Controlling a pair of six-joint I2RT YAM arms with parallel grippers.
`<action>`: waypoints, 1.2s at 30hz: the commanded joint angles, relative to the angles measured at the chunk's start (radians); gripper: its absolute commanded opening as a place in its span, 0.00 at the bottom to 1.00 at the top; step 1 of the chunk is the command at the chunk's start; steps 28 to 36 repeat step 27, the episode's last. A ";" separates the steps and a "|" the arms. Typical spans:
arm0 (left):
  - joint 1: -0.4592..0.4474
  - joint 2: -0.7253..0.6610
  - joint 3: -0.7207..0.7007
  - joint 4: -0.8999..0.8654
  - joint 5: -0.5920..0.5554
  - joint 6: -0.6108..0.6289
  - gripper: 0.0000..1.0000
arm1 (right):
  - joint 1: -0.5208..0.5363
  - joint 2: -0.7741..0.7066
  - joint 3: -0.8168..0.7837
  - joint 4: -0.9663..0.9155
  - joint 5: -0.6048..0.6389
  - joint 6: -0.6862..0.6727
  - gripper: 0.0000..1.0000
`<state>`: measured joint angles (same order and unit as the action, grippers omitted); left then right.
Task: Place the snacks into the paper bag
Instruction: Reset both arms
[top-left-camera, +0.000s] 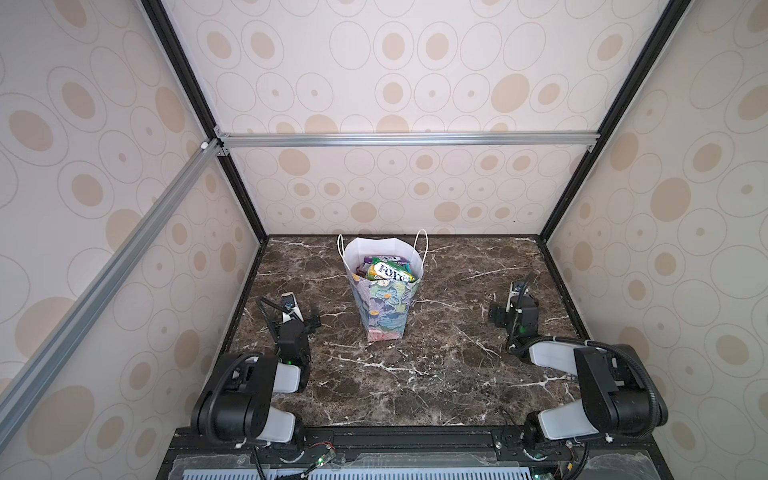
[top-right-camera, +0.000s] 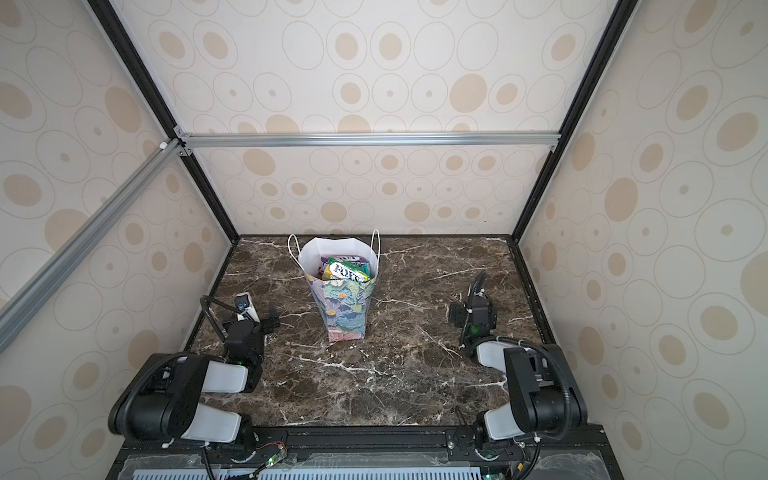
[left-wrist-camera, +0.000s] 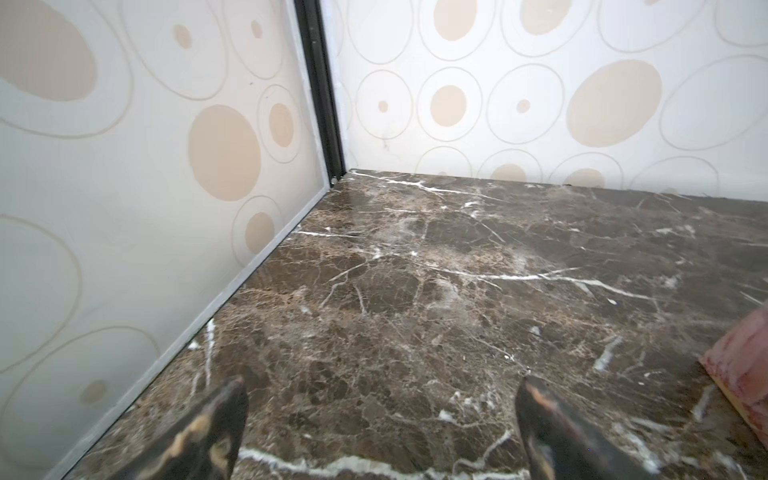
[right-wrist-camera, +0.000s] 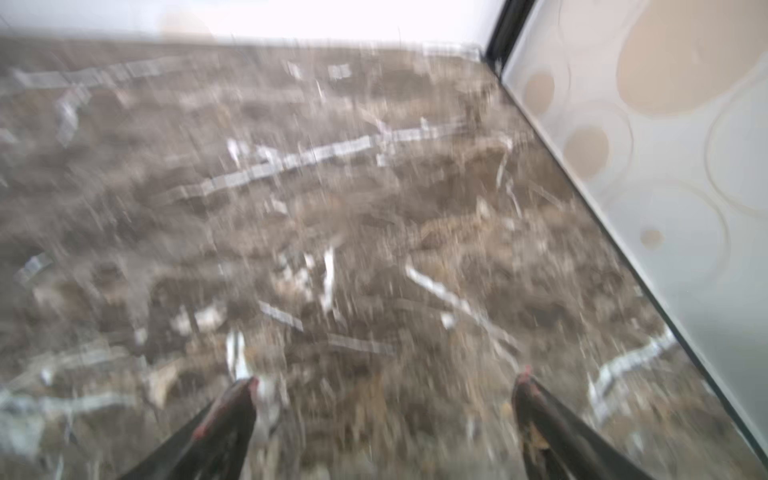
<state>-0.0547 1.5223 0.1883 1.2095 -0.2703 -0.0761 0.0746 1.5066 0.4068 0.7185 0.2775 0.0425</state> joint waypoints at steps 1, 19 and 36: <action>0.014 0.038 0.060 0.053 0.121 0.045 1.00 | -0.009 0.042 -0.091 0.302 -0.109 -0.056 1.00; 0.015 0.028 0.063 0.039 0.109 0.041 1.00 | -0.009 0.033 0.012 0.085 -0.104 -0.045 1.00; 0.015 0.029 0.063 0.039 0.109 0.041 1.00 | -0.010 0.033 0.011 0.090 -0.104 -0.044 1.00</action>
